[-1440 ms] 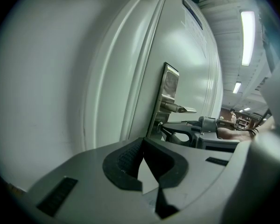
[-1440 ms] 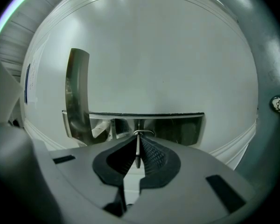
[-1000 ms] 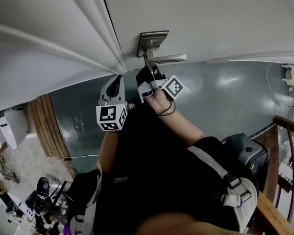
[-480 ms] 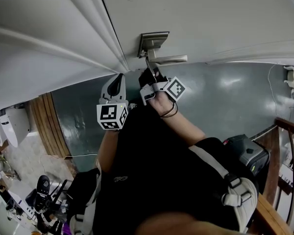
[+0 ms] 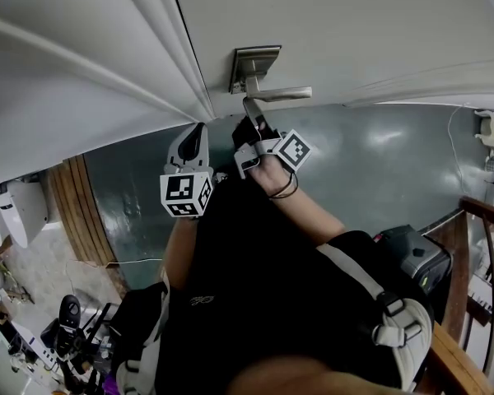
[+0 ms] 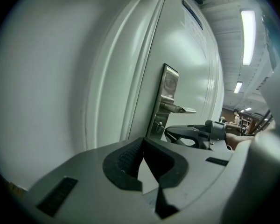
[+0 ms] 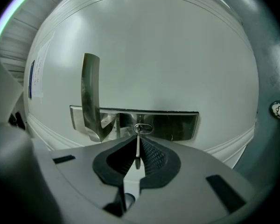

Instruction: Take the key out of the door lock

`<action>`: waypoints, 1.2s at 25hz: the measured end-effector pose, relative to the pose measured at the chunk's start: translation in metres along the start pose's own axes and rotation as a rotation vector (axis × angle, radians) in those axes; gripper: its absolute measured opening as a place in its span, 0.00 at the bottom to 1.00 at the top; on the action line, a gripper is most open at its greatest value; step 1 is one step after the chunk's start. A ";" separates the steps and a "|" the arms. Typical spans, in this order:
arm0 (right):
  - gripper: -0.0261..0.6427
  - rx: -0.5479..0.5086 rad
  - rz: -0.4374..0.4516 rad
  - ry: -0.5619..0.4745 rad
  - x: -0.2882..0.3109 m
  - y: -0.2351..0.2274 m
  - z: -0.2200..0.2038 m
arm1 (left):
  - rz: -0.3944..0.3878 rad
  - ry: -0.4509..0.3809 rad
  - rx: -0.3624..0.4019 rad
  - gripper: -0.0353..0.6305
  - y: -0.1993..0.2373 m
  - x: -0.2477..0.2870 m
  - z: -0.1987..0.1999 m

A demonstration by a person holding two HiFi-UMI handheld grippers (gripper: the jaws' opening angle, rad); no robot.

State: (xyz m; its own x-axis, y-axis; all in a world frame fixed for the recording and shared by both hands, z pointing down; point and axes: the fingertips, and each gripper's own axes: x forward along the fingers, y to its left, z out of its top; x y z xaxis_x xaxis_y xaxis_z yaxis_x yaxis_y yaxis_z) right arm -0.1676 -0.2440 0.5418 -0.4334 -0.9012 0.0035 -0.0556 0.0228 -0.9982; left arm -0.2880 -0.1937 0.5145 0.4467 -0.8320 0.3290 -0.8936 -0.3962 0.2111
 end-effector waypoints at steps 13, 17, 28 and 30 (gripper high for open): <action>0.08 -0.092 -0.052 0.051 -0.054 -0.001 -0.017 | -0.042 0.018 -0.016 0.09 -0.024 -0.018 -0.015; 0.08 -0.149 -0.057 0.082 -0.070 0.001 -0.012 | -0.041 0.018 -0.025 0.09 -0.038 -0.020 -0.021; 0.08 -0.328 -0.008 0.197 -0.118 0.014 0.014 | -0.001 0.010 -0.003 0.09 -0.103 -0.020 -0.025; 0.08 -0.474 -0.021 0.242 -0.131 0.014 0.019 | 0.001 0.018 0.006 0.09 -0.121 -0.020 -0.030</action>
State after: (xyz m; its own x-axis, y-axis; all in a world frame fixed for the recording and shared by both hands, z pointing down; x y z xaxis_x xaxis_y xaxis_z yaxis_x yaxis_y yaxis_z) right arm -0.0946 -0.1339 0.5265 -0.6197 -0.7794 0.0926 -0.4428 0.2497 -0.8612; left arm -0.1871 -0.1174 0.5104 0.4466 -0.8253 0.3457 -0.8942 -0.3980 0.2050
